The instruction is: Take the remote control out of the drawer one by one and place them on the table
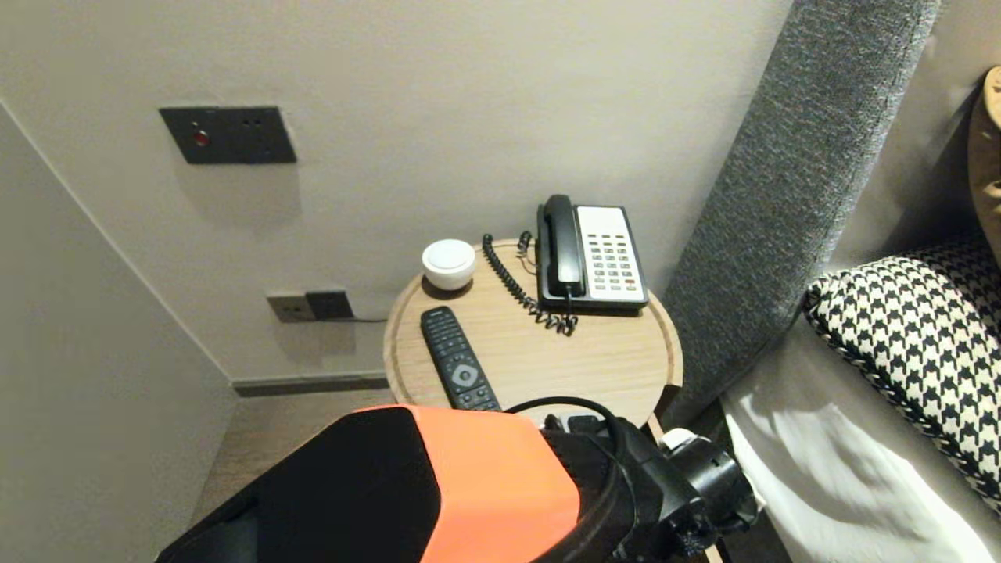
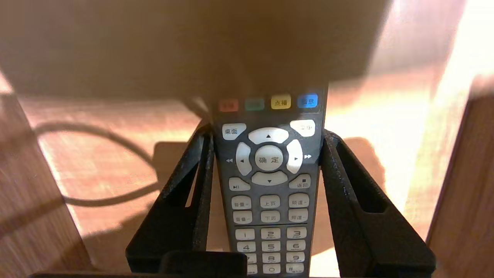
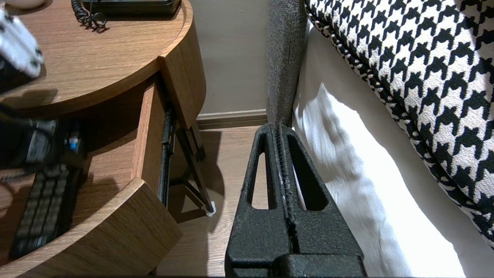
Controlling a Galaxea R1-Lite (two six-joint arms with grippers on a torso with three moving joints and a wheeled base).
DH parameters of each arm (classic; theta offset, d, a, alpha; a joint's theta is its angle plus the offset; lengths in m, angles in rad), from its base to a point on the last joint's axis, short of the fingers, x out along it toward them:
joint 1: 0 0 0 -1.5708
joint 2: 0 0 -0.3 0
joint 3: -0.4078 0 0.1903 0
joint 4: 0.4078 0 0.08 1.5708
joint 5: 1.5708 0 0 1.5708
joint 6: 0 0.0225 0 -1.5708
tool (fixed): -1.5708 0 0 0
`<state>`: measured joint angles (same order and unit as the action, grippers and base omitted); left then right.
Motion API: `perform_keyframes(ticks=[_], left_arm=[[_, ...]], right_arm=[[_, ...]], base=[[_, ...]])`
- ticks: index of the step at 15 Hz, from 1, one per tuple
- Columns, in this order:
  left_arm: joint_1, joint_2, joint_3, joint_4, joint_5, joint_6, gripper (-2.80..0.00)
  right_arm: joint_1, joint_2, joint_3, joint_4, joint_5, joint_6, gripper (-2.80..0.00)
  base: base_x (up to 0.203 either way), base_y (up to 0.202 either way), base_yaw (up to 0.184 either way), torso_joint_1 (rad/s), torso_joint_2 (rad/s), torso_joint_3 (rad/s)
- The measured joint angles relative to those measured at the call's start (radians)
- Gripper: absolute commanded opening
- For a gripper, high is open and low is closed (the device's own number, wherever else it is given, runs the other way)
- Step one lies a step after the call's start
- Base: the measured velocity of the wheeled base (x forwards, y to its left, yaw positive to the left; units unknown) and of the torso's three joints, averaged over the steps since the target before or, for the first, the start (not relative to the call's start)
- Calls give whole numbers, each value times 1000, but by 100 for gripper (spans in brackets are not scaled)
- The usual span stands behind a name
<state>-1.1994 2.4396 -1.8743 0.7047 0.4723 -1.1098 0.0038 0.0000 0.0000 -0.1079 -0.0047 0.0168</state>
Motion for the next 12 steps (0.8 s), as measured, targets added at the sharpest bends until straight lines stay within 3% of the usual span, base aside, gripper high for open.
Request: perform_keyframes(ticks=[12], left_arm=[[-21,-10,8,2,1,0,-280]], right_arm=[[0,0,0,0,0,0,-280]], base=[[0,0,0,0,0,0]])
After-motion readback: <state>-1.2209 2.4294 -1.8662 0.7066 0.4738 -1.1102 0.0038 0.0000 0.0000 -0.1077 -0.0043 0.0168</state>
